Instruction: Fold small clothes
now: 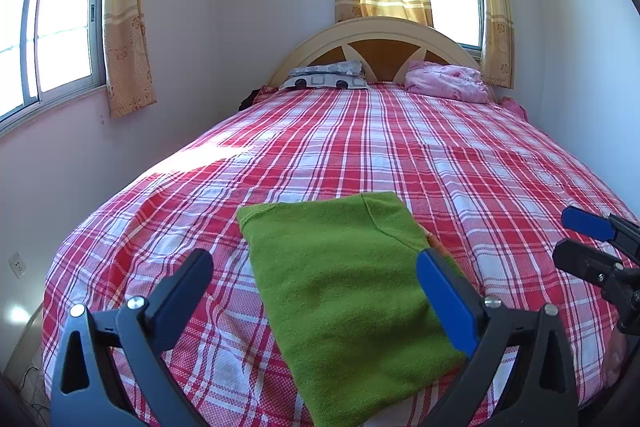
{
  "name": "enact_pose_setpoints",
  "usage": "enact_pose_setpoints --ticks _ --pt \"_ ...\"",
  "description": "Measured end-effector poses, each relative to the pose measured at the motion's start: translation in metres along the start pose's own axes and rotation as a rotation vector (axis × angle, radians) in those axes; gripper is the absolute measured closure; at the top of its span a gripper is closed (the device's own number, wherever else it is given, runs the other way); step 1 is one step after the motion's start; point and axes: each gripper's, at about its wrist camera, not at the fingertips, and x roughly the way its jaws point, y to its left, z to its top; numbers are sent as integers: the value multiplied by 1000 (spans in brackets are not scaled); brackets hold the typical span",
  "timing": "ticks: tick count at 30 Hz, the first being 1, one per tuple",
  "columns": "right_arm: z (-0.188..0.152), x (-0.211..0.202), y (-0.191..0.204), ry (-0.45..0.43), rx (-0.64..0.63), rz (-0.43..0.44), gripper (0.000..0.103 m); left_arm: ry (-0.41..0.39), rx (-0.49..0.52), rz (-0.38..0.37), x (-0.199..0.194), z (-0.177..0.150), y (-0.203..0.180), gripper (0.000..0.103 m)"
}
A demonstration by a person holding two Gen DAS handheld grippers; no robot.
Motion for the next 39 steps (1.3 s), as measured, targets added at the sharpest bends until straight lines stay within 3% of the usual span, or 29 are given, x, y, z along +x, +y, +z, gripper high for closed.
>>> enact_pose_setpoints --ticks 21,39 --pt "0 -3 3 -30 -2 0 31 -7 15 15 -2 5 2 0" --pt "-7 3 8 -9 -15 10 31 3 14 81 4 1 9 0"
